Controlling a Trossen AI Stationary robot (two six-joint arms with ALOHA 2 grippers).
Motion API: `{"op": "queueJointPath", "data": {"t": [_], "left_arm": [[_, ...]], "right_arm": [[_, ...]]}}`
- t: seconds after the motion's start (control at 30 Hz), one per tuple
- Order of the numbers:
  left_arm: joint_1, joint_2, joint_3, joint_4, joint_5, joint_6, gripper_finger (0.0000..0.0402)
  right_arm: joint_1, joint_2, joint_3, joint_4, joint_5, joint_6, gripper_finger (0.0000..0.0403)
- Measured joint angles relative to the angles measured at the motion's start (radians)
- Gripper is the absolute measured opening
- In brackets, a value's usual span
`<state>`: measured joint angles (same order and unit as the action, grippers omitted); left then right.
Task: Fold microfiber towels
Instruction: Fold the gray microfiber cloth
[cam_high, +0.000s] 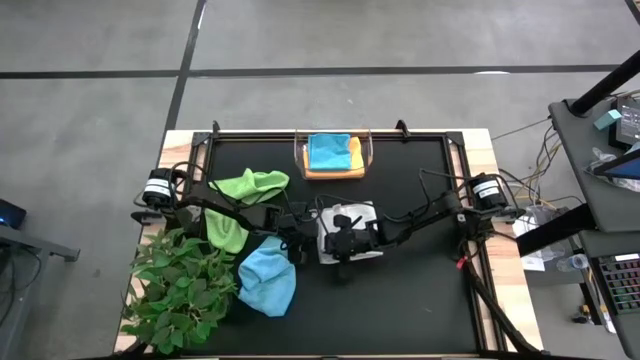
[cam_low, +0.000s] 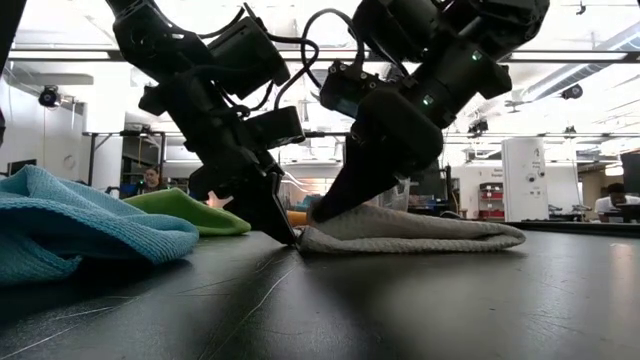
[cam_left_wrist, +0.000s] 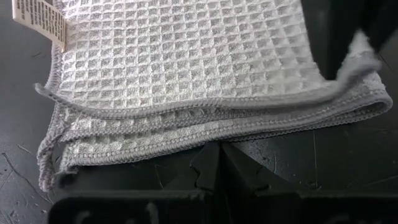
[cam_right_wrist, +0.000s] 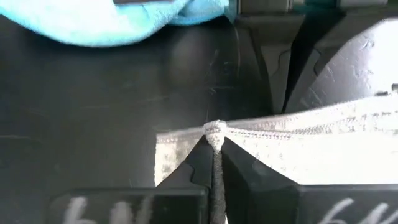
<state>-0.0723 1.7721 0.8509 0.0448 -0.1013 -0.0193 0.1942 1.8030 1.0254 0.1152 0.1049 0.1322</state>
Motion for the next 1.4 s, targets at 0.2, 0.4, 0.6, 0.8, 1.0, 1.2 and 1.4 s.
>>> {"op": "queueJointPath", "data": {"t": [0.2, 0.4, 0.6, 0.8, 1.0, 1.2, 1.4], "left_arm": [[-0.001, 0.000, 0.000, 0.000, 0.000, 0.000, 0.0001], [0.000, 0.000, 0.000, 0.000, 0.000, 0.000, 0.0001], [0.000, 0.000, 0.000, 0.000, 0.000, 0.000, 0.0001], [0.000, 0.000, 0.000, 0.000, 0.000, 0.000, 0.0001], [0.000, 0.000, 0.000, 0.000, 0.000, 0.000, 0.0001], [0.000, 0.000, 0.000, 0.000, 0.001, 0.000, 0.0001], [0.000, -0.004, 0.000, -0.005, 0.003, 0.000, 0.0001]], "right_arm": [[0.011, 0.000, 0.025, -0.010, 0.001, -0.003, 0.0009], [0.015, 0.007, 0.027, -0.006, -0.007, -0.008, 0.0009], [0.015, 0.034, 0.024, 0.028, -0.069, -0.002, 0.0024], [0.015, 0.037, 0.028, 0.024, -0.071, -0.002, 0.0082], [0.015, -0.003, 0.028, 0.005, -0.071, -0.004, 0.0127], [0.015, -0.078, 0.028, -0.067, -0.069, -0.030, 0.0136], [0.015, -0.129, 0.024, -0.104, -0.027, -0.052, 0.0124]]}}
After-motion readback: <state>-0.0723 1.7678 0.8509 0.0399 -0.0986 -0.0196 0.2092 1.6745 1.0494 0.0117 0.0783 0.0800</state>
